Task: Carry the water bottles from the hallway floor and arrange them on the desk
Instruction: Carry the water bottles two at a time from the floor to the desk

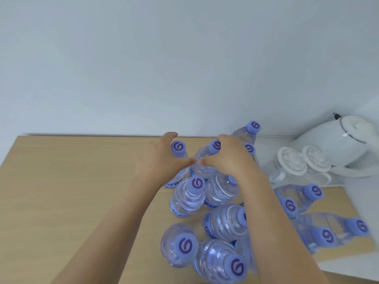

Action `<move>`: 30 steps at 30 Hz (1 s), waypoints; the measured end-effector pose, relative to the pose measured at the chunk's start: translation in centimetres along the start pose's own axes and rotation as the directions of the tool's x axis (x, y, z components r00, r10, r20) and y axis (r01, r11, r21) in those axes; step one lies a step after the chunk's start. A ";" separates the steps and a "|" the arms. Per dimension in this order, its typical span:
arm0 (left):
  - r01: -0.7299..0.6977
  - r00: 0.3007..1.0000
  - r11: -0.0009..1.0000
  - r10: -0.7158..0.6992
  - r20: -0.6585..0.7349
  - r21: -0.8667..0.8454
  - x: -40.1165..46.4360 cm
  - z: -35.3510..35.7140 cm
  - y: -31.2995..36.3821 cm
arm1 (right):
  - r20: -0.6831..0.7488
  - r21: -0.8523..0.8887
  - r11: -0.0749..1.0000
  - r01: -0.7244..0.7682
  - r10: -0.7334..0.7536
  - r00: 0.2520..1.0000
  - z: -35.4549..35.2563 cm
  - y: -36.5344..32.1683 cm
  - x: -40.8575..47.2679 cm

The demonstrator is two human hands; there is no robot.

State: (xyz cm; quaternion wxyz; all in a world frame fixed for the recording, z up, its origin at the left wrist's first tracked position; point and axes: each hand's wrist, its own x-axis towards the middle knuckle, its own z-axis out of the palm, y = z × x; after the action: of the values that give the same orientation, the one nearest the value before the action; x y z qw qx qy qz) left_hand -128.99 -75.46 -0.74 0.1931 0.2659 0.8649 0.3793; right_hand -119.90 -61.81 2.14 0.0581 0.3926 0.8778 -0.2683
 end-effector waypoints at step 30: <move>-0.798 0.529 0.592 0.601 0.599 0.110 -35.2 34.4 27.8 | -0.408 0.295 0.826 -0.480 0.563 0.719 -6.9 43.3 -46.2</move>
State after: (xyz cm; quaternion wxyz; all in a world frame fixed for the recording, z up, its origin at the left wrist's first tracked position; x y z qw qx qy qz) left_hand -74.26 -61.88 3.08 0.1838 0.7167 0.6509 0.1699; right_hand -56.35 -64.91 4.03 -0.1202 0.6814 0.6913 -0.2082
